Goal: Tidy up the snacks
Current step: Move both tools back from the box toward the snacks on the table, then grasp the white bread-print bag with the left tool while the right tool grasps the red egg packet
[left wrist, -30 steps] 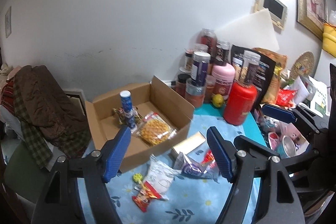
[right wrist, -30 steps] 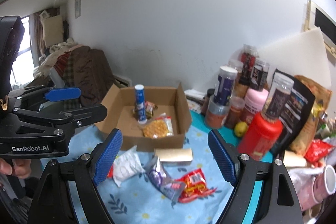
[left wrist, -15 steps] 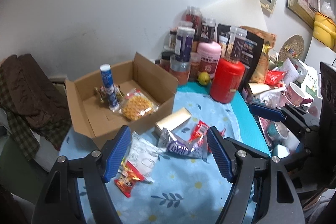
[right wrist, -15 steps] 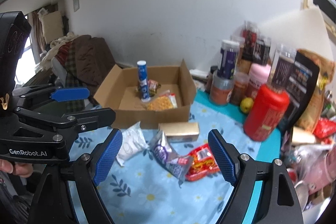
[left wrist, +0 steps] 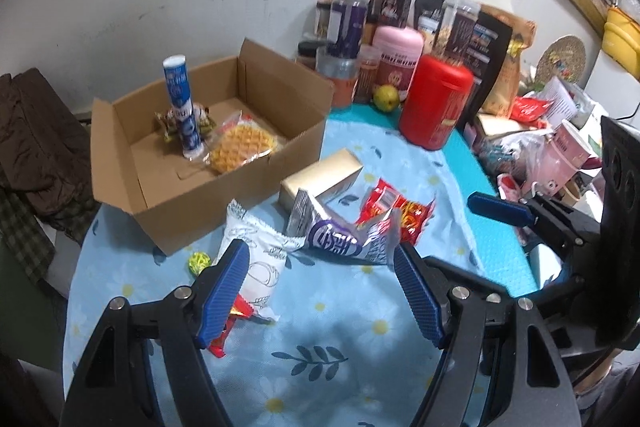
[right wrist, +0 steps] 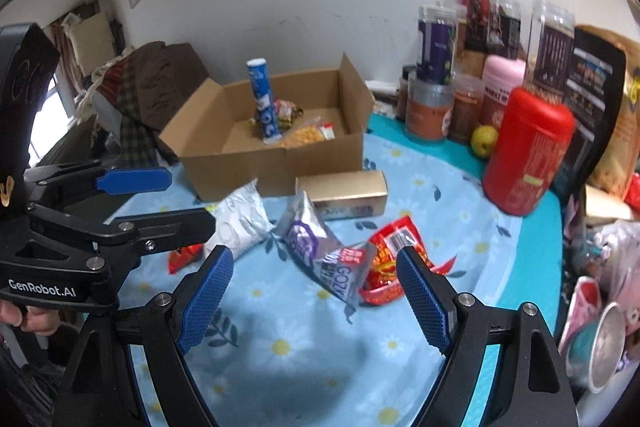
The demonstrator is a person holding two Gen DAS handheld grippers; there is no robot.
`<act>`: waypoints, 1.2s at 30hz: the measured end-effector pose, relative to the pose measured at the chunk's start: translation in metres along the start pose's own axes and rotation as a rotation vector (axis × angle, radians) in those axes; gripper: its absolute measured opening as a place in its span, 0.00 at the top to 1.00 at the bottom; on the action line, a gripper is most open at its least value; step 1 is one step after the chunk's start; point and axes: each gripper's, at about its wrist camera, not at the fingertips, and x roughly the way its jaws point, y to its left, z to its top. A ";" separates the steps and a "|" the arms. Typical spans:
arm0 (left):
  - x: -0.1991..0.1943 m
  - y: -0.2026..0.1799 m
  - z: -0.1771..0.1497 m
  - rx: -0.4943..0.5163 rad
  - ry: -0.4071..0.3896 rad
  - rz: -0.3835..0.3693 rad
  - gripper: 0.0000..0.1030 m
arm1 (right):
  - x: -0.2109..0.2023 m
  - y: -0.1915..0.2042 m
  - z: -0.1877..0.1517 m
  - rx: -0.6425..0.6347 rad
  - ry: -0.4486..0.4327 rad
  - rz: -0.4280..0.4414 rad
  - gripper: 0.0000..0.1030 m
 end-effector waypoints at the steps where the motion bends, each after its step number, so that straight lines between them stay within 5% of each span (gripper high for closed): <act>1: 0.005 0.003 -0.001 -0.010 0.009 0.003 0.27 | 0.004 -0.003 -0.001 0.007 0.006 0.001 0.18; 21: 0.099 0.053 -0.010 -0.049 0.212 0.147 0.27 | 0.056 -0.042 -0.009 0.085 0.089 -0.045 0.18; 28: 0.118 0.058 -0.018 -0.032 0.241 0.156 0.27 | 0.066 -0.063 -0.010 0.137 0.098 -0.104 0.18; 32: 0.116 0.054 -0.019 -0.022 0.226 0.130 0.39 | 0.072 -0.077 -0.013 0.186 0.110 -0.115 0.18; 36: 0.116 0.044 -0.019 -0.005 0.232 0.090 0.40 | 0.080 -0.089 -0.018 0.242 0.136 -0.117 0.18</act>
